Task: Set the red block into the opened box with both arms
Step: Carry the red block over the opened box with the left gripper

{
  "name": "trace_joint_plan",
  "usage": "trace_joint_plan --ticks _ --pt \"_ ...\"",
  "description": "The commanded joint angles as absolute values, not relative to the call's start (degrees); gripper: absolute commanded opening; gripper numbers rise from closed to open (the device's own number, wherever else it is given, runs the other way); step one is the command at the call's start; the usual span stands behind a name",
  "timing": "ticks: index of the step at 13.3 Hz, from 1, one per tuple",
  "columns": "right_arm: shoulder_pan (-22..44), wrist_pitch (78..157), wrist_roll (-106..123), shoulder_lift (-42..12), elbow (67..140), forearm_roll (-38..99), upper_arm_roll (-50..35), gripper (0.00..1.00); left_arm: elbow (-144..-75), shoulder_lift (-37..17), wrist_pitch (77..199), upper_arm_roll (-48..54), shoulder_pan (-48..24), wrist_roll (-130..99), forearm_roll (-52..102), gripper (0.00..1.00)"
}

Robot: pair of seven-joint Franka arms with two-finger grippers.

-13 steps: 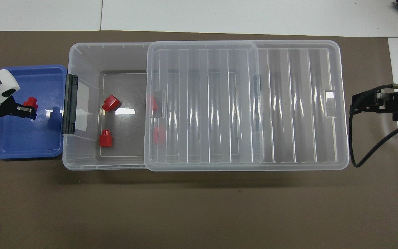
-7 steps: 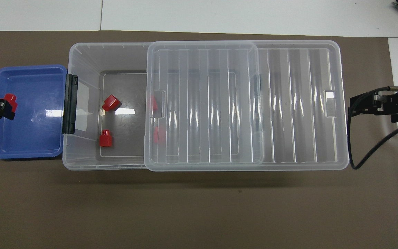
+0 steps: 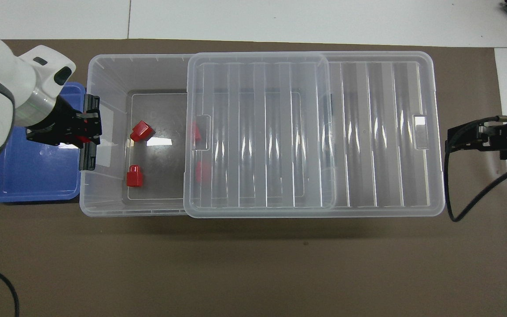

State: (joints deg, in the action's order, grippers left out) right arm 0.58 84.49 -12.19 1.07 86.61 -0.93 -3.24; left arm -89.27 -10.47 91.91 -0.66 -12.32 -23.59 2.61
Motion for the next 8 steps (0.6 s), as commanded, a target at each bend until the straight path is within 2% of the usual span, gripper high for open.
trace_joint_plan --ticks 1,5,8 --pt "0.00 85.43 -11.33 2.64 88.59 -0.88 -3.43 1.00 -94.62 -7.75 96.04 -1.76 -16.69 -30.30 3.16 0.00" --pt "0.09 85.60 -11.34 2.64 88.86 -0.88 -3.43 1.00 -114.74 -0.36 115.44 -1.76 -20.82 -34.61 3.16 0.00" --pt "0.09 86.04 -11.34 2.72 89.03 -0.88 -3.43 1.00 -119.44 -0.43 122.33 -1.76 -23.73 -38.31 3.08 0.00"
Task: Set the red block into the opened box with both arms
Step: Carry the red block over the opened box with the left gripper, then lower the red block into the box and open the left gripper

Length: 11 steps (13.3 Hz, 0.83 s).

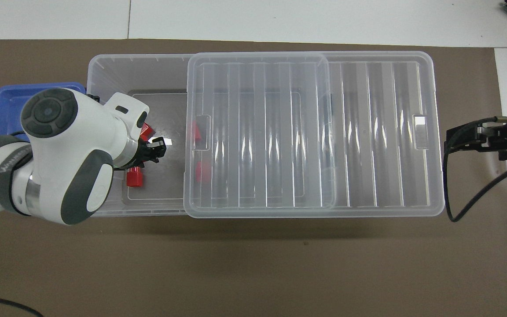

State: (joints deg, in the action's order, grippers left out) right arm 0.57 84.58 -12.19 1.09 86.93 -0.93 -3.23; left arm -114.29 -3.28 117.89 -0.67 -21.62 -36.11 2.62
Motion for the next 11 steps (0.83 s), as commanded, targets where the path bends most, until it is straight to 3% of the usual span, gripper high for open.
trace_joint_plan --ticks 1,4,6,11 --pt "0.00 86.57 -11.16 3.25 89.90 -0.88 -3.43 1.00 -120.66 -0.70 124.00 -1.76 -24.17 -38.49 3.08 0.00" --pt "0.00 88.15 -10.99 3.78 91.23 -0.88 -3.43 1.00 -126.37 -1.92 132.07 -1.76 -24.87 -38.58 2.55 0.00" --pt "0.00 88.15 -10.90 3.78 91.41 -0.88 -3.43 1.00 -126.56 -6.40 135.95 -1.93 -25.93 -38.67 1.94 0.00" --pt "0.00 88.50 -10.81 3.87 91.67 -0.88 -3.34 1.00 -126.65 -10.45 139.65 -1.93 -25.93 -38.67 -0.26 0.00"
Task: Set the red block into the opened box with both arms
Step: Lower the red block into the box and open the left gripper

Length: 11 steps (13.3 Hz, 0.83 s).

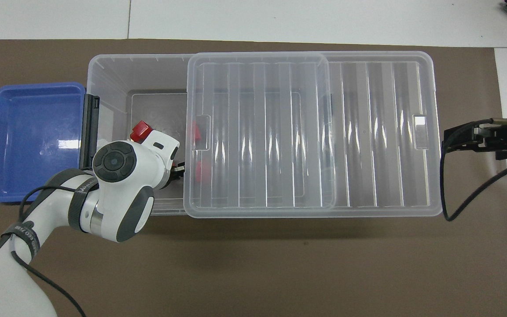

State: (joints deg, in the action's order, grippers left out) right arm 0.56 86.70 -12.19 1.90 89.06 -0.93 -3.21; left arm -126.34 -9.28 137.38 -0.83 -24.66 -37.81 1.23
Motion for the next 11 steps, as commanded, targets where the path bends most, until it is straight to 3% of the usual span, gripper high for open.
trace_joint_plan --ticks 1,4,5,6,8,11 --pt "-0.09 89.20 -10.55 3.87 92.02 -0.88 -3.25 1.00 -126.65 -10.72 139.75 -1.93 -25.93 -38.67 -0.70 0.00" --pt "-0.78 94.02 -10.46 4.30 94.56 -0.88 -2.99 1.00 -126.65 -10.72 139.75 -1.93 -25.58 -38.50 -1.14 0.00" --pt "-1.75 95.70 -10.28 4.74 95.70 -0.88 -3.08 1.00 -126.65 -10.72 139.75 -1.93 -25.40 -38.41 -1.14 0.22" --pt "-2.45 97.37 -8.80 4.75 96.67 -0.88 -2.99 1.00 -126.65 -10.72 139.66 -1.93 -25.23 -38.41 -1.14 0.62" --pt "-4.91 101.41 -3.98 4.57 98.95 -0.88 -2.99 1.00 -126.39 -10.72 138.96 -1.93 -25.22 -38.41 -1.14 0.80" --pt "-7.64 105.19 -2.90 4.57 102.20 -0.88 -2.99 1.00 -125.08 -9.94 136.42 -2.28 -25.05 -38.06 -1.14 0.80"
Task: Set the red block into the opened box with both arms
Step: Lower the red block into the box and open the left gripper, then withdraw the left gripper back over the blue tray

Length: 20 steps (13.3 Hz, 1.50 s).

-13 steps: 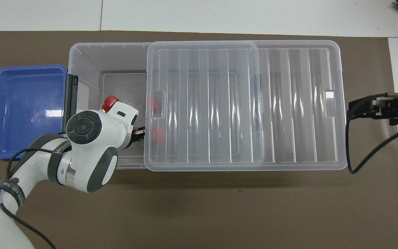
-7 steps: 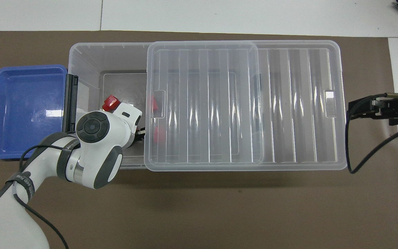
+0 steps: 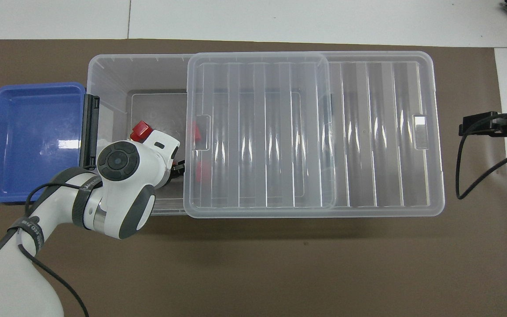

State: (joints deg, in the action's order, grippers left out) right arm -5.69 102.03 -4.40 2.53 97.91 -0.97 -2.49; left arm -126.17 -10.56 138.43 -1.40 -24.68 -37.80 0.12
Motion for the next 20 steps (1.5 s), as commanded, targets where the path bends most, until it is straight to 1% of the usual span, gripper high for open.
trace_joint_plan --ticks 1,4,6,7,10,11,12,14,15,17,20 --pt "-8.52 106.60 -2.29 4.48 103.26 -0.79 -2.99 1.00 -123.42 -9.15 133.19 -2.55 -24.61 -37.80 -1.14 0.80" --pt "-10.54 111.43 0.17 4.13 106.95 -0.70 -2.99 1.00 -114.99 -8.18 120.89 -2.55 -23.20 -37.09 -1.14 0.80" --pt "-11.77 112.76 0.26 2.82 107.93 -0.62 -2.99 1.00 -110.06 -7.30 114.12 -2.72 -22.25 -36.57 -1.14 0.81" --pt "-12.13 114.33 0.44 2.46 108.89 -0.62 -2.99 1.00 -108.47 -6.95 111.47 -2.72 -21.45 -36.21 -1.14 0.85" --pt "-12.13 117.68 1.05 1.33 110.21 -0.53 -2.99 1.00 -104.43 -5.36 104.70 -2.72 -19.26 -32.18 -1.05 0.89" --pt "-12.13 118.64 1.05 0.62 110.21 -0.53 -2.99 0.92 -102.76 -5.36 102.68 -2.81 -18.55 -30.34 -1.05 1.00" --pt "-12.13 119.44 1.05 -0.17 110.21 -0.61 -2.99 0.68 -101.09 -5.19 100.92 -2.81 -17.50 -28.41 -1.05 1.00" --pt "-12.65 120.93 1.05 -1.23 110.21 -0.53 -2.99 0.03 -97.84 -4.40 97.31 -2.81 -14.26 -22.45 -1.05 1.00" --pt "-13.09 121.11 0.97 -1.58 110.21 -0.53 -2.99 0.00 -97.21 -3.35 95.90 -2.81 -11.89 -16.93 -1.05 1.00" --pt "-13.71 121.38 0.97 -2.54 110.21 -0.53 -2.99 0.00 -97.29 -1.33 94.66 -2.81 -6.53 -6.73 -1.05 1.00" --pt "-13.45 123.12 0.70 -3.86 110.21 -0.53 -2.99 0.00 -97.29 -0.79 95.01 -2.81 -0.63 2.70 -1.05 1.00"
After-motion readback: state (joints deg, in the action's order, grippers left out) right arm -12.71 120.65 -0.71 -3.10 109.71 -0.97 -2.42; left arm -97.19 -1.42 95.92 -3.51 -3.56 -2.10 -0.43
